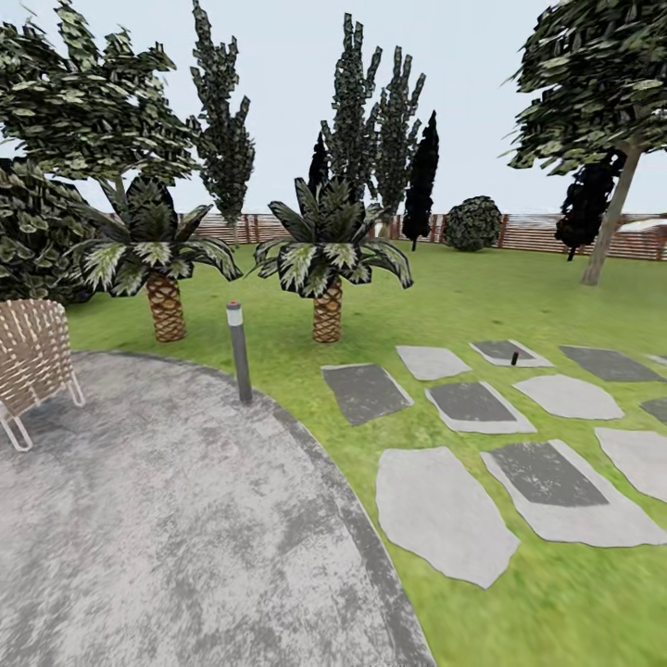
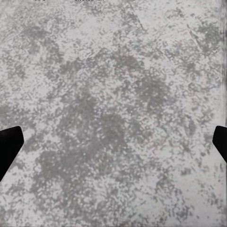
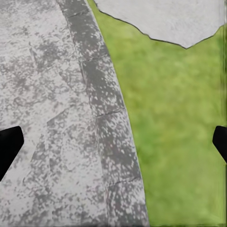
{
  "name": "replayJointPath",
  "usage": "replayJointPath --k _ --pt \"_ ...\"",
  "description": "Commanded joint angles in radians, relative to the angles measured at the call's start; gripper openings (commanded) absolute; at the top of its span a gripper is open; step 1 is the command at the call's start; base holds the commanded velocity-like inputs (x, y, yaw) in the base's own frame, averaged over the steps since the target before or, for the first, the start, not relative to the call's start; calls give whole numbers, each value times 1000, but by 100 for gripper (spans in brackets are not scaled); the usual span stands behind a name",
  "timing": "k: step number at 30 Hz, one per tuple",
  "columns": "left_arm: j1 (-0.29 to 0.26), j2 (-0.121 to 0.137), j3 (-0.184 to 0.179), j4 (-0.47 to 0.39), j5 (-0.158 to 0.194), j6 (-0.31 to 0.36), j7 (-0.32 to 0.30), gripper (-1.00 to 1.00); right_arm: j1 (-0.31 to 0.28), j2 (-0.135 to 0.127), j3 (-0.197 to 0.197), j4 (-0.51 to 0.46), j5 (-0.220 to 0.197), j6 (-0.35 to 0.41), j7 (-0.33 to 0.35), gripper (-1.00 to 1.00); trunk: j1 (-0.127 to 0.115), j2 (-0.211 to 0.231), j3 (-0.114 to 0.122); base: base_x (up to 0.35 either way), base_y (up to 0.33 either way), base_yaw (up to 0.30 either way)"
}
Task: In the garden, pick up the pesticide atomizer on the floor and spray pesticide onto both trees until each tree trunk is fully covered.
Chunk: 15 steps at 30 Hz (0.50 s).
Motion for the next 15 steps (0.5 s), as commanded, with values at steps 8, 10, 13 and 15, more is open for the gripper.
replayJointPath --k 8,10,13,15 --pt "0 -1 -4 0 0 0 0 100 0 0 0 -1 0 -1 0 100 31 -56 -25 0 0 -294" --pt "0 0 -5 0 0 1 0 100 0 0 0 -1 0 -1 0 100 38 -70 -31 0 0 -299" --pt "-6 1 -2 -1 0 1 -1 100 0 0 0 -3 -1 -5 0 100 50 -91 -41 0 0 -300" --pt "-11 1 -3 -1 -1 1 -1 100 0 0 0 -7 -1 -13 0 100 58 -105 -47 0 0 -300"
